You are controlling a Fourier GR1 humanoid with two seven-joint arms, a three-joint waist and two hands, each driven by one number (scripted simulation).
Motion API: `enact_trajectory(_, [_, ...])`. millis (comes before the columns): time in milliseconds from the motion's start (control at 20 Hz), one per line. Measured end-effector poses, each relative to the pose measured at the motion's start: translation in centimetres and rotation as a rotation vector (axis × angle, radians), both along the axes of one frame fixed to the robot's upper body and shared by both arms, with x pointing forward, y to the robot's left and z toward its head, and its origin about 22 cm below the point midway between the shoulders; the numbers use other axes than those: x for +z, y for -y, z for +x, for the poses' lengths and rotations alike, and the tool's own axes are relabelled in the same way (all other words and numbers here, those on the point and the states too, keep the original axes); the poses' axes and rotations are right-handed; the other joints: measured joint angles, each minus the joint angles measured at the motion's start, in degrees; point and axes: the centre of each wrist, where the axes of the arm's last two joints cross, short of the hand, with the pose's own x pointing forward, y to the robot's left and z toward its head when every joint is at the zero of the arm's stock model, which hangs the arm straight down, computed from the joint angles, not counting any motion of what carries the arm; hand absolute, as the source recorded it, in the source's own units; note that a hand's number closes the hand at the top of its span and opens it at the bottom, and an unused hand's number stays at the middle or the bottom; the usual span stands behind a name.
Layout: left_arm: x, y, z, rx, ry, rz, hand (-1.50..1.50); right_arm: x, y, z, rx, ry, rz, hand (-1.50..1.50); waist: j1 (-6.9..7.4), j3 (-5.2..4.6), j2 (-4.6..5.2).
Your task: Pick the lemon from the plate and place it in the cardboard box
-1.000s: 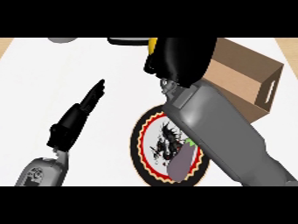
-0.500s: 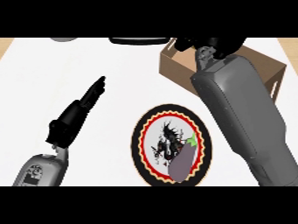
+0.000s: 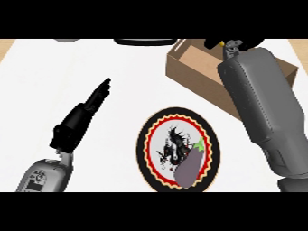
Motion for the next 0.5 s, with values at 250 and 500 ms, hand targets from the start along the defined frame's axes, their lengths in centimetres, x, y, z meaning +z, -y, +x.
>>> enact_trajectory(250, [0.1, -0.4, 0.2, -0.011, 0.001, -0.006, 0.0, -3.5, 1.5, 1.5, -0.026, -0.047, 0.012, 1.5, 0.24, 0.01, 0.12])
enact_trajectory(500, [0.1, 0.2, 0.4, -0.015, 0.006, -0.006, 0.0, -6.0, 3.2, 2.3, -0.071, -0.061, 0.182, -1.5, 0.63, 0.04, 0.38])
